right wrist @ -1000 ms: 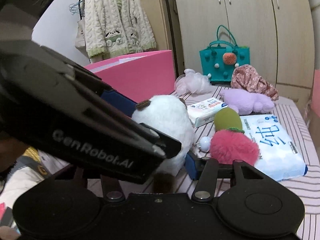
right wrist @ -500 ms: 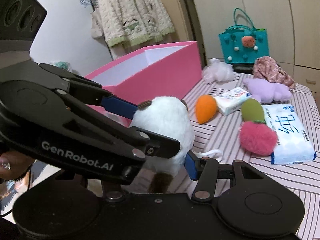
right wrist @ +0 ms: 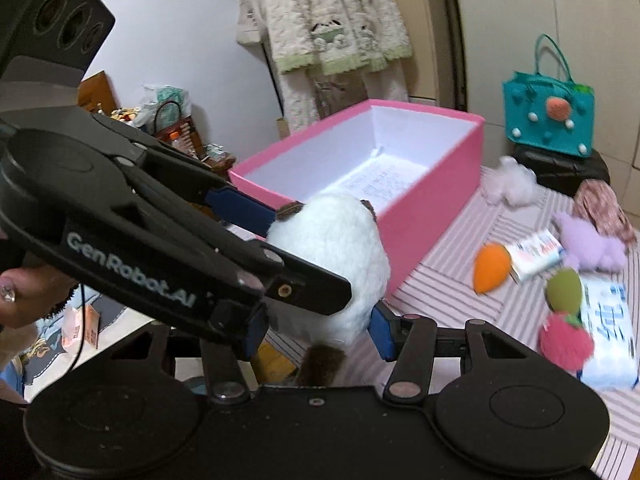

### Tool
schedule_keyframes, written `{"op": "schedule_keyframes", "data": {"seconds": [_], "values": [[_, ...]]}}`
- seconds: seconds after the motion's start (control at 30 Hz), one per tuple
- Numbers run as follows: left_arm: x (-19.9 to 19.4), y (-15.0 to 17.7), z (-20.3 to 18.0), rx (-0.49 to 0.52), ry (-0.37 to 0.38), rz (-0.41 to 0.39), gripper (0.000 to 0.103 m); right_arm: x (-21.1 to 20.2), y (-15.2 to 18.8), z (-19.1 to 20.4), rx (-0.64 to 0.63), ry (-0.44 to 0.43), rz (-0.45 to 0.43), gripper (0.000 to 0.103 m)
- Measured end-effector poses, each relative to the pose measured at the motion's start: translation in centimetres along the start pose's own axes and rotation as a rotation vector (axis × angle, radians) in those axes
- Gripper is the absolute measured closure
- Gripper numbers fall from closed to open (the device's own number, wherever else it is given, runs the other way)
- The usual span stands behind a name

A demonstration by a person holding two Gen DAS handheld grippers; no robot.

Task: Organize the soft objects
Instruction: 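Carry the white plush with the left tool into the pink box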

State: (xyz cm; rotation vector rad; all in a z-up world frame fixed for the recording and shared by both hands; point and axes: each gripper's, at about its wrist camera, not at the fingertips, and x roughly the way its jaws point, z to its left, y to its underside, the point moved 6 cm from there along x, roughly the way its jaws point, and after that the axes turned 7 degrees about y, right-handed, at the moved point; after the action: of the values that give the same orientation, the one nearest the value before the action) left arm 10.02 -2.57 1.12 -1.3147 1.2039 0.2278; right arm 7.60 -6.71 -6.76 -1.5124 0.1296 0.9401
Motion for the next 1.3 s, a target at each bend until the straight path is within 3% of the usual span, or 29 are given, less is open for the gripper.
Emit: {"op": "schedule_keyframes", "data": {"seconds": [0.2,0.4,0.7,1.0,1.3], "values": [[-3.4,-1.6,2.6,-0.002,0.016,-0.100,0.041,-0.1,-4.2,1.3,-0.056,0.019,-0.060,0.045],[-5.8,-4.7,4.7,0.094,-0.017,-0.218,0.041,0.6,-8.7,2.1,-0.152,0.046,-0.135,0.045],[-4.7,-10.0,9.4,0.019,-0.011,-0.329,0.040,4.6,-14.0,-1.1,-0.138,0.029,-0.180,0.045],[1.0,-13.6,14.7,-0.078,-0.071,-0.326,0.040,11.8,-16.9,-5.1,-0.068,-0.031,-0.107,0.045],[7.1,-15.9,19.8,-0.197,-0.049,-0.214,0.040,17.9,-17.6,-6.8,-0.215,0.073,-0.025,0.045]]}}
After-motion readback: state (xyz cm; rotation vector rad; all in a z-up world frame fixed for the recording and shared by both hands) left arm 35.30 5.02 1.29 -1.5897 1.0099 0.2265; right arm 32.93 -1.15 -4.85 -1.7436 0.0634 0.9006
